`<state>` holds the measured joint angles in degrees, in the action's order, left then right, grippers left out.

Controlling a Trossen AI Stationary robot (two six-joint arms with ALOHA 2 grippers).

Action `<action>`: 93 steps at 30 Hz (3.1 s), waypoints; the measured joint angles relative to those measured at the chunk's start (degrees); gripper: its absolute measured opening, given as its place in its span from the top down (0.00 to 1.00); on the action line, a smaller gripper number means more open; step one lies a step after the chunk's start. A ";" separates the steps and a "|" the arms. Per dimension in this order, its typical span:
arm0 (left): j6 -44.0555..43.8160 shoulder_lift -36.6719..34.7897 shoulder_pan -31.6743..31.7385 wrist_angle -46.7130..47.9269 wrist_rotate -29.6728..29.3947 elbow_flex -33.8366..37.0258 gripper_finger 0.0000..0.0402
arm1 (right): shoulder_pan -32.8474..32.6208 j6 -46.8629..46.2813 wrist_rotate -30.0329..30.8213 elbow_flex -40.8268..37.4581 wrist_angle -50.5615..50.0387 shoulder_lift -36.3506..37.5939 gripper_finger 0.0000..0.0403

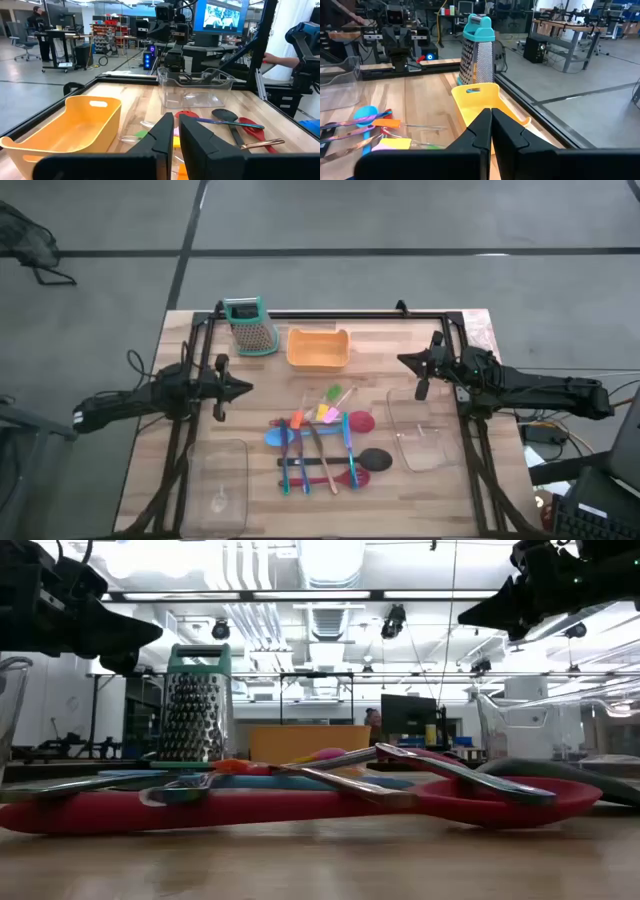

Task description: Pick & Place Kitchen Items

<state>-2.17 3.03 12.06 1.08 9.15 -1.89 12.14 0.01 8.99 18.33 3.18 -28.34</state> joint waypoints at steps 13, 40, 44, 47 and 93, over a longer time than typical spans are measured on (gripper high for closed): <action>0.01 0.01 0.00 -0.01 0.00 0.00 0.91 | 0.00 0.00 -0.02 0.00 0.02 0.04 0.98; 0.02 0.02 0.02 -0.02 0.00 0.00 0.91 | 0.00 0.18 -0.02 -0.02 0.62 -0.01 0.98; 0.01 0.00 0.02 -0.01 0.00 0.00 0.91 | 0.00 0.17 -0.02 -0.02 0.86 -0.02 0.98; 0.01 0.01 0.00 -0.01 -0.01 0.00 0.91 | 0.00 -1.79 -0.02 -0.02 2.44 0.00 0.98; 0.01 0.00 0.00 0.00 0.00 0.00 0.91 | -28.51 -60.37 6.73 53.23 -41.11 -60.24 0.57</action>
<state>-2.16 3.03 12.06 1.08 9.15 -1.89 -16.37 -60.36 15.72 71.56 -37.93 -88.57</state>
